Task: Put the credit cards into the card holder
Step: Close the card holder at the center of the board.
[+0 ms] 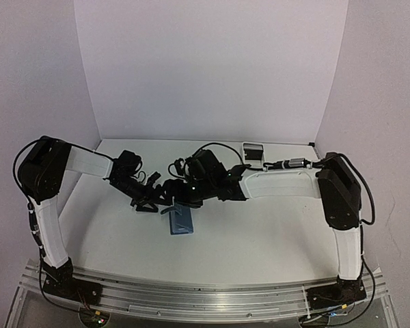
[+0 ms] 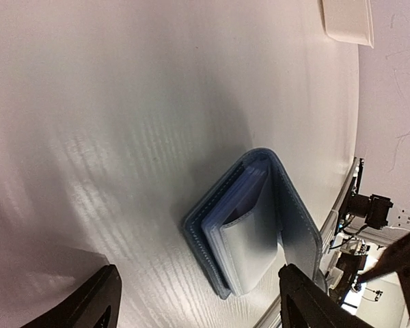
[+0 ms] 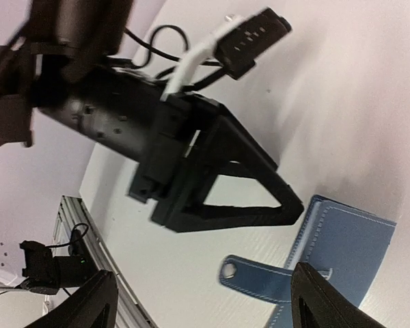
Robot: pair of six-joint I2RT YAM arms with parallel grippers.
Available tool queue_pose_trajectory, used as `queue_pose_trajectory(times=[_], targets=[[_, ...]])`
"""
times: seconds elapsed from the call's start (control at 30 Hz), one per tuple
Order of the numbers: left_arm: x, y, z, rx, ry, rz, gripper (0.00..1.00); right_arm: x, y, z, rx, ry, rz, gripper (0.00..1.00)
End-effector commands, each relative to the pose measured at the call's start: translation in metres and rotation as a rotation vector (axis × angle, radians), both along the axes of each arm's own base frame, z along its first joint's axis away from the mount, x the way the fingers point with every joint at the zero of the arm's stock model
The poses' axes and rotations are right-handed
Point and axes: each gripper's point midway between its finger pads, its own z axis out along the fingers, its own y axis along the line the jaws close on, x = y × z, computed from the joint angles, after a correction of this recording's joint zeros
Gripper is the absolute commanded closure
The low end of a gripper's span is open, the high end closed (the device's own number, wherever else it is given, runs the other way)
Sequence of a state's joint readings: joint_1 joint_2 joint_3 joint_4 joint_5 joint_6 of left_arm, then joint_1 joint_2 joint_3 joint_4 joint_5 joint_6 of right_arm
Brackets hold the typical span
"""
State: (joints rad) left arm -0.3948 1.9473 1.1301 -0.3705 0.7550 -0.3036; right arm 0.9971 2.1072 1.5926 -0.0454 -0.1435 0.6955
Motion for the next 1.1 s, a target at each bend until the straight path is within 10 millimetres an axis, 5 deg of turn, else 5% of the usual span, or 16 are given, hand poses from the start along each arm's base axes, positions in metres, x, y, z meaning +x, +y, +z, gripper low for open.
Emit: queue_pose_trajectory(times=[0.0, 0.1, 0.2, 0.3, 0.43, 0.67, 0.9, 1.07], targets=[[0.002, 0.026, -0.005, 0.094, -0.001, 0.021, 0.19, -0.01, 0.016, 0.089, 0.144, -0.178, 0.108, 0.16], [0.008, 0.022, 0.008, 0.076, -0.022, 0.008, 0.18, -0.01, 0.016, 0.097, 0.151, -0.2, 0.114, 0.17], [0.012, 0.023, 0.018, 0.072, -0.047, 0.009, 0.18, 0.017, -0.02, 0.089, 0.098, -0.191, -0.062, 0.2], [0.02, 0.018, 0.048, 0.019, -0.124, -0.004, 0.19, 0.034, -0.064, 0.043, 0.031, -0.024, -0.226, 0.26], [0.02, -0.002, 0.092, -0.041, -0.246, -0.023, 0.01, 0.037, -0.079, -0.001, -0.096, 0.024, -0.283, 0.32], [-0.021, -0.007, 0.05, 0.077, -0.089, -0.001, 0.0, 0.02, -0.059, -0.069, -0.231, 0.08, -0.239, 0.34], [-0.028, -0.005, 0.008, 0.145, -0.04, 0.031, 0.01, 0.005, -0.05, -0.115, -0.401, 0.066, -0.274, 0.4], [-0.038, -0.003, -0.023, 0.168, 0.026, 0.01, 0.2, -0.004, -0.055, -0.132, -0.423, 0.115, -0.301, 0.41]])
